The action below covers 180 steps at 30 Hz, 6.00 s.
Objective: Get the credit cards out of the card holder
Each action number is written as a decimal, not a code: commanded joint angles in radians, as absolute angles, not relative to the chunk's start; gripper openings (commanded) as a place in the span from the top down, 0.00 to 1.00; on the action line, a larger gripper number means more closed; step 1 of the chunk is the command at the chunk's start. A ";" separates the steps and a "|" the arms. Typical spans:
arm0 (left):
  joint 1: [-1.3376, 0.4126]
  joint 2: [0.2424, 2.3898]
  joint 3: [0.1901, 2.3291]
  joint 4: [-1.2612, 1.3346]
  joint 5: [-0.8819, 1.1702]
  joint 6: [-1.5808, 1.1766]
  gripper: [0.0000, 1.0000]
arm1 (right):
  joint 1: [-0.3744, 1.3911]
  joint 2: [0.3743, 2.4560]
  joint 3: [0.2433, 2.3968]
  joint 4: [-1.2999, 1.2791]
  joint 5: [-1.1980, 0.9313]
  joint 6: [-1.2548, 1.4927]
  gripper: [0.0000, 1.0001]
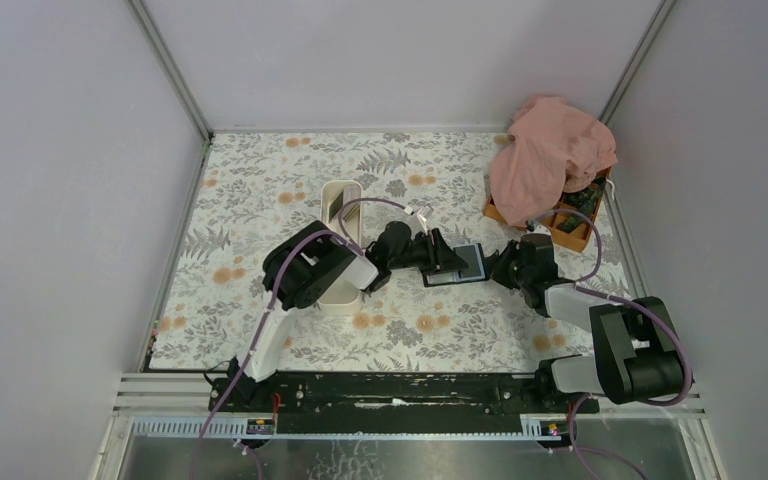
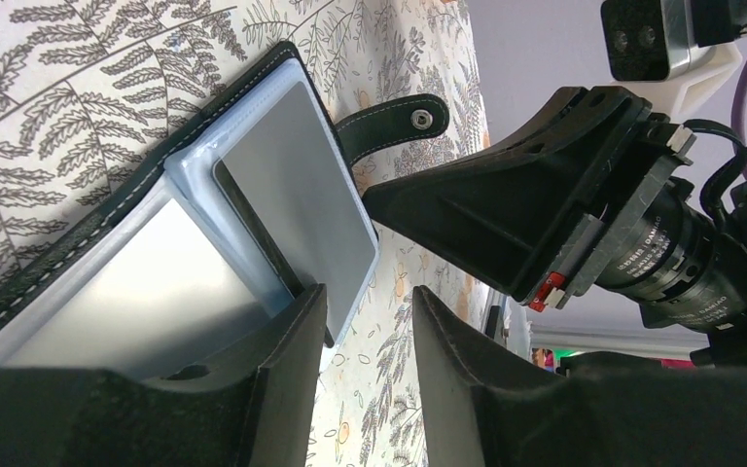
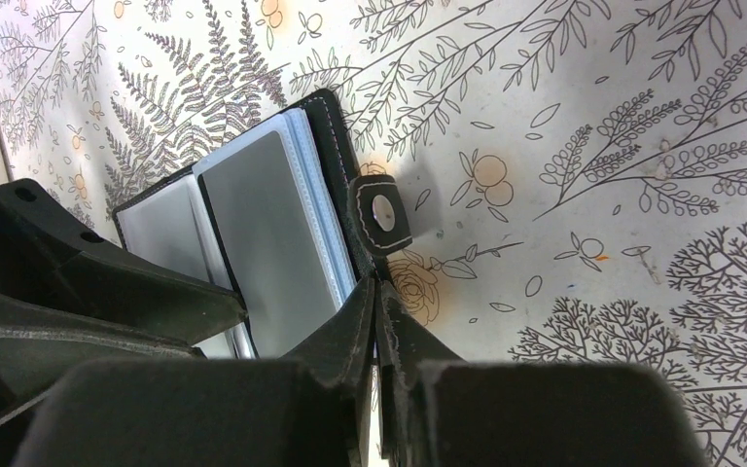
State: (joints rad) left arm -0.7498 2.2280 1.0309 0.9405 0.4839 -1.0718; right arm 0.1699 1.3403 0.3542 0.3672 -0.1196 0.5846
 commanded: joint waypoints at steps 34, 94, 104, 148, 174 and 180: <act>-0.761 2.185 1.077 0.774 0.377 -0.807 0.53 | 0.172 1.362 0.366 0.341 -0.163 0.582 0.94; -0.740 2.336 1.102 1.019 0.576 -1.074 0.53 | 0.172 1.455 0.360 0.406 -0.195 0.622 0.94; -0.656 2.310 1.050 0.945 0.660 -1.059 0.50 | 0.172 1.506 0.373 0.435 -0.230 0.668 0.96; -0.588 2.294 0.969 0.914 0.706 -1.031 0.98 | 0.149 1.525 0.390 0.428 -0.227 0.681 0.99; -0.581 1.993 1.136 -0.038 0.343 -0.587 1.00 | 0.150 1.530 0.370 0.473 -0.258 0.685 0.99; -0.581 1.893 1.088 0.053 0.424 -0.595 1.00 | 0.150 1.521 0.365 0.489 -0.274 0.689 0.99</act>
State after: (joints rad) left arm -0.5968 1.9495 1.1294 0.0715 0.4194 -0.6353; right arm 0.1520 1.5055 0.3885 0.5404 -0.2577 0.7052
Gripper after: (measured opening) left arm 0.015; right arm 0.019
